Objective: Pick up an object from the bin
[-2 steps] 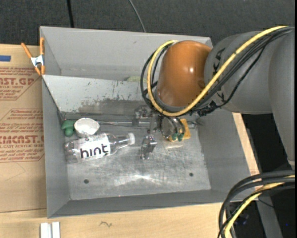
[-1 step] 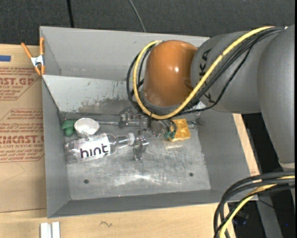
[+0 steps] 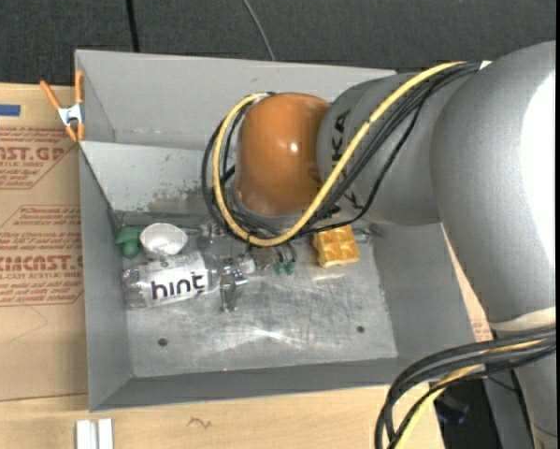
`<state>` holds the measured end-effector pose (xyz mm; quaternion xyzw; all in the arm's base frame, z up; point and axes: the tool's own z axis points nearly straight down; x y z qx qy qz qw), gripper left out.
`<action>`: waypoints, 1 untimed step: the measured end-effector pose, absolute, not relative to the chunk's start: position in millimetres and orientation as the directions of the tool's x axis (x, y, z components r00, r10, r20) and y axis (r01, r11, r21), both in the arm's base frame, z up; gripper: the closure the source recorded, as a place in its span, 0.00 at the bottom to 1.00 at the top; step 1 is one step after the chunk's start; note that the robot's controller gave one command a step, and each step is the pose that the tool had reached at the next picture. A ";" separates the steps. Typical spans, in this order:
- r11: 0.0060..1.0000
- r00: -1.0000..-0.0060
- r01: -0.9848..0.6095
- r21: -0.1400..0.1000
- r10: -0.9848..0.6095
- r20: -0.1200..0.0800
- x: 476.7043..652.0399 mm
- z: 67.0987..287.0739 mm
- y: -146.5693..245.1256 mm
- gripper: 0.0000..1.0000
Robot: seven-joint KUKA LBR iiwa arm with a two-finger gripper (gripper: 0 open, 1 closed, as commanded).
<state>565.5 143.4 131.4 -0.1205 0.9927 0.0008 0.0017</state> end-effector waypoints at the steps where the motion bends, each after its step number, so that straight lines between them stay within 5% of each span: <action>1: 0.936 -0.936 -0.353 -0.001 -0.353 -0.005 576.6 78.1 146.2 0.00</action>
Offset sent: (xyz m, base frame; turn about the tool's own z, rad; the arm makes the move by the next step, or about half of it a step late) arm -0.0061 0.0260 -0.0614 -0.0226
